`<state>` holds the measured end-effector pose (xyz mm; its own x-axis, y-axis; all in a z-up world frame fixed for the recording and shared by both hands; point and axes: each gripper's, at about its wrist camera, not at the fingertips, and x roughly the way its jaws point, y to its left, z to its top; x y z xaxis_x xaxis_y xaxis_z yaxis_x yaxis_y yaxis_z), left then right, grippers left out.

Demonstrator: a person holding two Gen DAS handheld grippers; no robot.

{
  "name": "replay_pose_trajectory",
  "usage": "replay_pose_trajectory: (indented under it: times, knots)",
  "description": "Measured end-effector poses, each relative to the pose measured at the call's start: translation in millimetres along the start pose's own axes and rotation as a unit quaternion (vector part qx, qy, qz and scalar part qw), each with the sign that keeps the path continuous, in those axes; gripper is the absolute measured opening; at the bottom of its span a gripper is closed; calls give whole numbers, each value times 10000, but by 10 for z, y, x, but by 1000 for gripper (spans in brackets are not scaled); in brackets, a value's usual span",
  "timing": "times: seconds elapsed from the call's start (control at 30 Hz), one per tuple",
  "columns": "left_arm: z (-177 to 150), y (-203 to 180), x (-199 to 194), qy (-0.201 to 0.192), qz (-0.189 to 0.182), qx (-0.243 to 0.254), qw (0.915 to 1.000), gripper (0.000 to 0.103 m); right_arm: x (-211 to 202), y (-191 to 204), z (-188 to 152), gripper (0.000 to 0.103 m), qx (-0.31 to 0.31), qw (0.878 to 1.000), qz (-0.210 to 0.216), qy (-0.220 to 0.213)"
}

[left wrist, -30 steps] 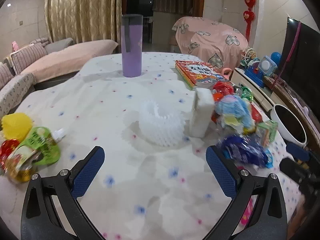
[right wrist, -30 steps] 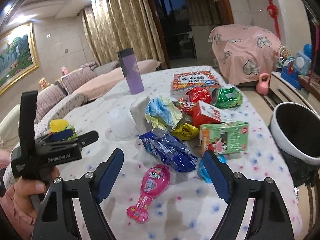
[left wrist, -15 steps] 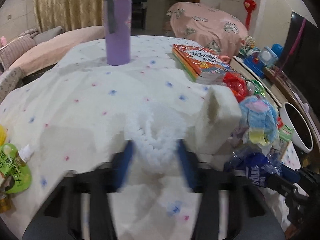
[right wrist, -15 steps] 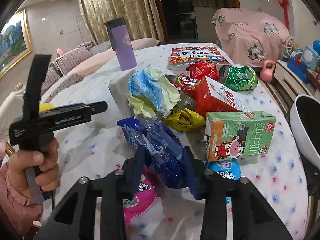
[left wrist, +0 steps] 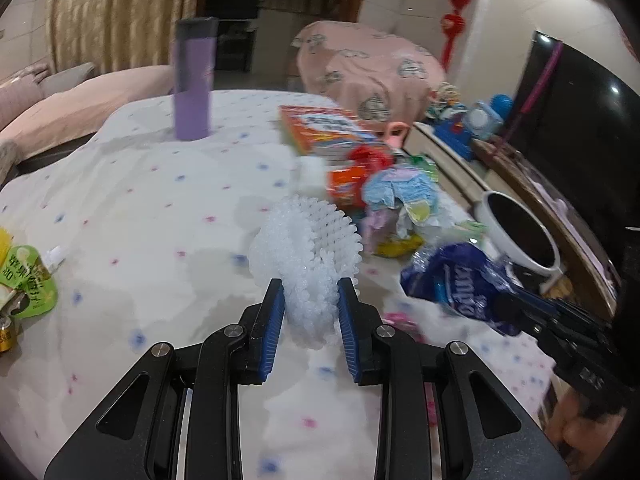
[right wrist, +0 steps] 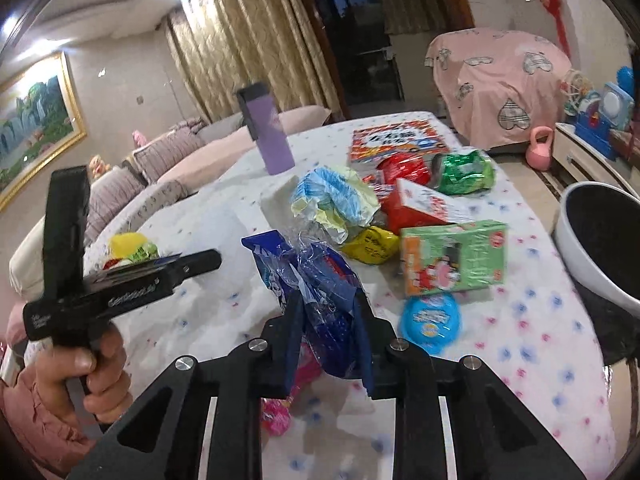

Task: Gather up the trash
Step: 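Carry both items to the trash bin and open both tools to drop them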

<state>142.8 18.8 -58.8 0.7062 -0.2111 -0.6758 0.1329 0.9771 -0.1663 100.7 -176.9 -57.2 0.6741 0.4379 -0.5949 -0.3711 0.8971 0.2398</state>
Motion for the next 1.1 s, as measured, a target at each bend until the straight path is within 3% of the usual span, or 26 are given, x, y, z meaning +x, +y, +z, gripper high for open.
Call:
replay_pose_trajectory:
  times: [0.37, 0.6, 1.1]
  knots:
    - [139, -688, -178, -216, -760, 450, 9959, 26, -526, -525, -64, 24, 637, 9966, -322, -422]
    - [215, -1201, -166, -215, -1269, 844, 9881, 26, -757, -939, -82, 24, 994, 9901, -694, -704]
    - [423, -2202, 397, 74, -1560, 1524, 9759, 26, -1039, -1756, -61, 24, 1468, 9755, -1321, -969]
